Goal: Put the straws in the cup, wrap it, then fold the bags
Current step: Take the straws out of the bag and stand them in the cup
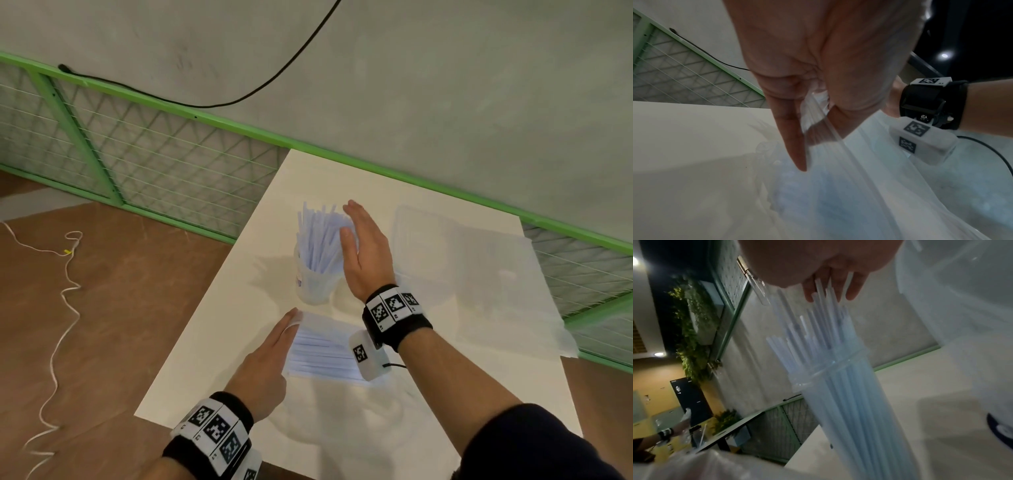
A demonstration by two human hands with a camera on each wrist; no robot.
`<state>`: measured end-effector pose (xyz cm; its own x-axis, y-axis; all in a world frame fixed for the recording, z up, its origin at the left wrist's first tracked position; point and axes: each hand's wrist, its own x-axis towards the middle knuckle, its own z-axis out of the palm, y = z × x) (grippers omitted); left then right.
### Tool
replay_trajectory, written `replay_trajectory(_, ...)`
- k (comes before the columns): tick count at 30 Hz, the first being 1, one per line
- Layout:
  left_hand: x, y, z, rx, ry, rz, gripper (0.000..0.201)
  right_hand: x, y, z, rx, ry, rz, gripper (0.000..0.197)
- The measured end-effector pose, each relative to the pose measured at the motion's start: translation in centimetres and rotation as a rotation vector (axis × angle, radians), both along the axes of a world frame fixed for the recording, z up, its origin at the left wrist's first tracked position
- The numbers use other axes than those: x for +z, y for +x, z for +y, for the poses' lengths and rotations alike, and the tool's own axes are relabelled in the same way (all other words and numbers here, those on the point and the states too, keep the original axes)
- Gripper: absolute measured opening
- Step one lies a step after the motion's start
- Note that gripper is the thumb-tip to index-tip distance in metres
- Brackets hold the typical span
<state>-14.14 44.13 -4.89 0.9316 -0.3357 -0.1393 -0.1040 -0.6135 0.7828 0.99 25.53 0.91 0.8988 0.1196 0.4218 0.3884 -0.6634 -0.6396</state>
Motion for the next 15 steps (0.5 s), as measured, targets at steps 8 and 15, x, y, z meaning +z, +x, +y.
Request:
replay_trajectory(8, 0.3, -0.1, 0.0, 0.002, 0.009, 0.015, 0.102, -0.3, 0.4, 1.6, 0.059, -0.372, 0.034, 0.074)
replay_trajectory(15, 0.1, 0.0, 0.2, -0.013, 0.037, 0.037, 0.100, 0.3, 2.2, 3.1, 0.065, -0.407, -0.029, 0.072)
